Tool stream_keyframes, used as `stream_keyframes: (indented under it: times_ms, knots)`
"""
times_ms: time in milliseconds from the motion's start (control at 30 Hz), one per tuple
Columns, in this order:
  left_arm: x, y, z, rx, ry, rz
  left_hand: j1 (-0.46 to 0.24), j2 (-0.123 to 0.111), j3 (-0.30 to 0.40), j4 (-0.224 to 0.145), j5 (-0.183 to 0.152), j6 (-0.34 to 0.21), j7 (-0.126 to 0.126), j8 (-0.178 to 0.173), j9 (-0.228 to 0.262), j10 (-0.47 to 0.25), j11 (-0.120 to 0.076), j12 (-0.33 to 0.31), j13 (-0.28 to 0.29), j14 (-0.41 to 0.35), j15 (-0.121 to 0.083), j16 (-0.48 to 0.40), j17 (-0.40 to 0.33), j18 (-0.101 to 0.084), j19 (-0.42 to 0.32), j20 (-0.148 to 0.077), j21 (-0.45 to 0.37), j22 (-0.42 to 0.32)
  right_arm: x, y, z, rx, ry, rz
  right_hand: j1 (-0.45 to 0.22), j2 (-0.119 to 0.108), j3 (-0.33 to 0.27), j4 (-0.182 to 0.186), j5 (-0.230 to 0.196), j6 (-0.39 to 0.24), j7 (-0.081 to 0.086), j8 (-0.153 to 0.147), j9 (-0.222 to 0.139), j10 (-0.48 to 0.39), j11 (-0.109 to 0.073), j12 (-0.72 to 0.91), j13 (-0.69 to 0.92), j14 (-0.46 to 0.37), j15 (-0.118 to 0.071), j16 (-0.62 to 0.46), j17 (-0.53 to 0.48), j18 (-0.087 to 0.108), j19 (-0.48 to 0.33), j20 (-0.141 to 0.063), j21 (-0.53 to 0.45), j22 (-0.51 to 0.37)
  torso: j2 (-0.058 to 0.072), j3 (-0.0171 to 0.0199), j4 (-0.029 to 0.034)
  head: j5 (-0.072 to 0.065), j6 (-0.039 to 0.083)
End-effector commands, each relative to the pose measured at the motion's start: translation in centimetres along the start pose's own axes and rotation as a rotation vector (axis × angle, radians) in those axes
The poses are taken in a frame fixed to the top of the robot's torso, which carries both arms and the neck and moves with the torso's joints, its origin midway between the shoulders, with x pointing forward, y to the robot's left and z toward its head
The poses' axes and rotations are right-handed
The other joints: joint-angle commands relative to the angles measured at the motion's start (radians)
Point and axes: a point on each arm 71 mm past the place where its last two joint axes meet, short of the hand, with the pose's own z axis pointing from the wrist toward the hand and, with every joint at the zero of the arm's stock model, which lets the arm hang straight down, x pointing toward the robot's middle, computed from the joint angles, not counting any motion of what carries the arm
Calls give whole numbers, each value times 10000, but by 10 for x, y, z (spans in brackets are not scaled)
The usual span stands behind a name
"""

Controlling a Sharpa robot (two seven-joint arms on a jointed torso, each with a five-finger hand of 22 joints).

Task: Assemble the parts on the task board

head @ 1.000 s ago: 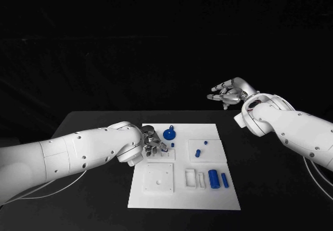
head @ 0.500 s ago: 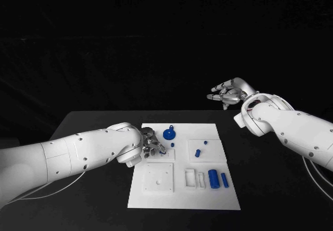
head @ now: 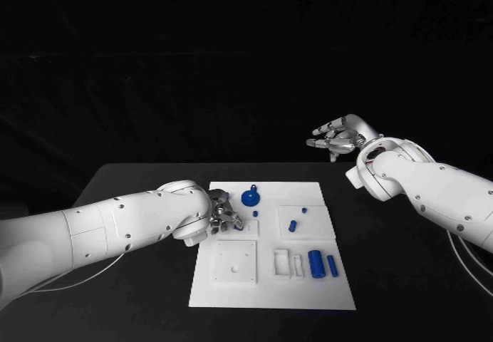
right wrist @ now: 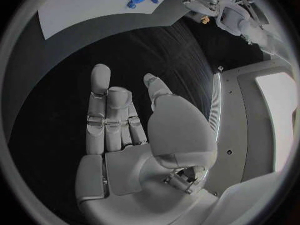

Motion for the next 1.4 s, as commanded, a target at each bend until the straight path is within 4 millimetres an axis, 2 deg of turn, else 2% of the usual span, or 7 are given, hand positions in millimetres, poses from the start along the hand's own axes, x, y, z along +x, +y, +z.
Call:
stream_keyframes:
  times_ms: [33,133,200,567,900,1167,1400]
  knots:
    - [5,2,1,-198,265,550,117,210,-21,30,-144,1674,-1082,702,5216,440,-110,47,12,49,-3,16,-12,-105,81,22,-66,60,0,1,0,-49,58,2,-47,42,65,-18,36,74,17,-22,8,-8,-31,9,-7,-74,-29,-50,-9,150,321,20,-34,13,-2,1,1,34,1]
    - [5,3,2,-225,224,633,148,323,-45,71,-656,1677,-1084,700,5221,442,-110,45,8,53,0,17,-12,-118,104,15,-126,101,0,1,0,-52,60,0,-47,42,65,-18,36,74,17,-22,8,-8,-31,9,-7,-74,-29,-50,-9,150,321,20,-34,13,-4,2,-2,17,2]
    - [4,3,2,-243,198,660,154,341,-60,83,-703,1683,-1084,703,5224,441,-110,46,8,50,0,9,-26,-122,109,14,-146,112,0,1,0,-52,56,-2,-65,33,93,-8,52,71,17,-21,8,-11,-29,8,-30,-82,-28,-60,-21,147,322,21,-58,25,-3,6,0,22,-4]
    - [5,3,3,-241,220,733,150,424,-142,176,-873,1708,-1093,707,5245,442,-109,80,23,55,7,36,10,-146,156,15,-262,162,0,1,0,-50,51,1,-65,33,93,-8,52,71,17,-21,8,-11,-29,8,-30,-82,-28,-60,-21,147,322,21,-58,25,-5,11,-2,21,-27]
    - [3,5,3,-287,174,715,154,448,-156,199,-865,1718,-1093,703,5263,440,-108,88,34,55,9,48,24,-152,177,15,-311,175,1,1,1,-41,54,2,-75,28,131,-13,152,73,16,-22,8,-2,-35,16,-65,-80,-31,-48,-20,147,335,17,-80,53,-8,11,9,7,-38]
    - [4,1,5,-233,240,760,101,502,-154,248,-896,1724,-1098,708,5288,441,-109,105,44,63,13,72,57,-160,190,15,-333,181,2,1,1,-45,74,13,-84,31,162,-14,268,67,18,-23,7,-7,-36,19,-75,-82,-33,-51,-24,146,336,15,-89,66,-2,12,-11,32,-36]
    - [5,-2,8,-263,393,871,64,565,-196,335,-1097,1764,-1109,719,5324,439,-110,140,58,62,20,93,79,-165,199,27,-363,184,3,1,2,-38,101,18,-82,28,182,-23,341,74,17,-23,8,-12,-39,18,-81,-87,-34,-59,-30,143,335,14,-98,73,-2,18,-5,13,-44]
